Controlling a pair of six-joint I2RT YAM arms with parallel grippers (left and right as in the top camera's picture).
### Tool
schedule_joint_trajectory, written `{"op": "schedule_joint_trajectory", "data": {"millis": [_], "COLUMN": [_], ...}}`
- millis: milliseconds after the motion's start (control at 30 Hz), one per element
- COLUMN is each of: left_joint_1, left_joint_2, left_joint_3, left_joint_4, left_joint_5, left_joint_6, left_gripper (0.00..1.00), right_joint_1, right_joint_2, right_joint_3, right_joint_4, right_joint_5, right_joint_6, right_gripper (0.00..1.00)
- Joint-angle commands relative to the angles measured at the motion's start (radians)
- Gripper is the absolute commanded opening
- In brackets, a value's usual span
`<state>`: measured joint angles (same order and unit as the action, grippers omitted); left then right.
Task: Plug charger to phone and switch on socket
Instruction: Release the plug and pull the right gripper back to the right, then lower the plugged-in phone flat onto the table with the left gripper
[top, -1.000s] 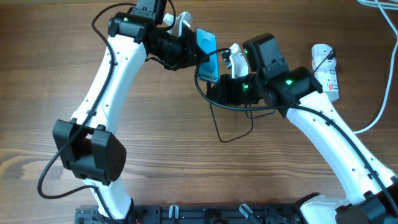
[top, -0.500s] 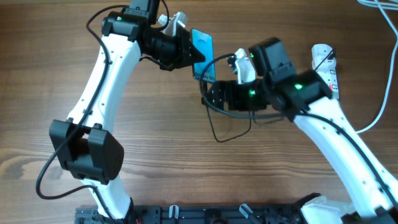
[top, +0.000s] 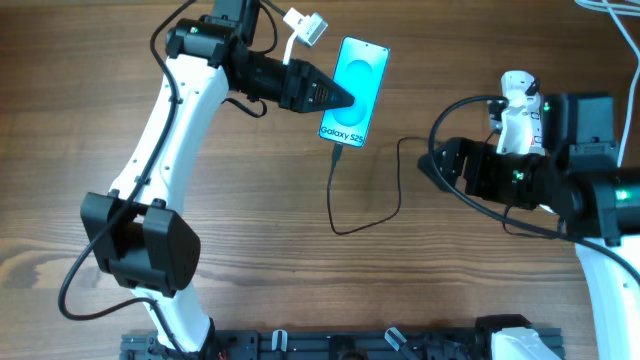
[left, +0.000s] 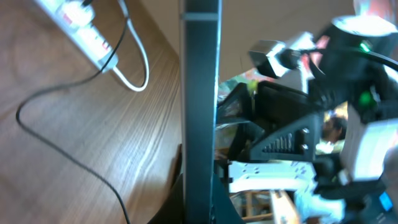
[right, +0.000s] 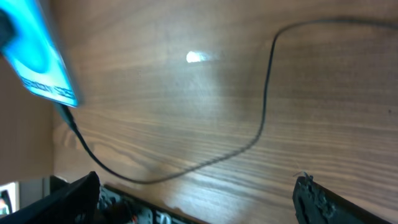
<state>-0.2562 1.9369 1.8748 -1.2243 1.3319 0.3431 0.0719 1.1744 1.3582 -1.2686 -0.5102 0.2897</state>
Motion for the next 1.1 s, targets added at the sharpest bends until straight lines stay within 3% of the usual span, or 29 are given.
{"op": "schedule_joint_trajectory", "data": {"millis": [0,100,333,433,500,667,1067], "left_joint_1": [-0.006,-0.005,-0.005,0.001,0.001,0.001,-0.054], "left_joint_2": [-0.033,-0.033,-0.033,-0.033,-0.033,-0.026,0.125], "left_joint_3": [0.004,0.004,0.004,0.004,0.004,0.004,-0.095], "left_joint_4": [0.003,0.015,0.027,0.041,0.089,0.159,0.238], "left_joint_5": [0.081,0.080,0.076,0.026,-0.075,-0.612,-0.664], "left_joint_6": [0.208,0.256,0.240,0.109,-0.101,-0.655,-0.726], "left_gripper": [0.04,0.04,0.04,0.04,0.04,0.04,0.04], "right_joint_1": [-0.003,-0.003,-0.003,-0.003,-0.003,-0.003,-0.003], "right_joint_2": [0.049,0.095,0.161,0.165,0.165,0.165,0.165], "right_joint_3": [0.010,0.008,0.008,0.008,0.008,0.008,0.008], "right_joint_4": [-0.015,-0.016,-0.015,-0.007,-0.001,-0.001,0.000], "right_joint_5": [0.017,0.017,0.017,0.017,0.017,0.017,0.018], "right_joint_6": [-0.053,-0.053,-0.051,-0.023,-0.021,-0.019,-0.022], "right_gripper": [1.00,1.00,1.00,1.00,1.00,0.99,1.00]}}
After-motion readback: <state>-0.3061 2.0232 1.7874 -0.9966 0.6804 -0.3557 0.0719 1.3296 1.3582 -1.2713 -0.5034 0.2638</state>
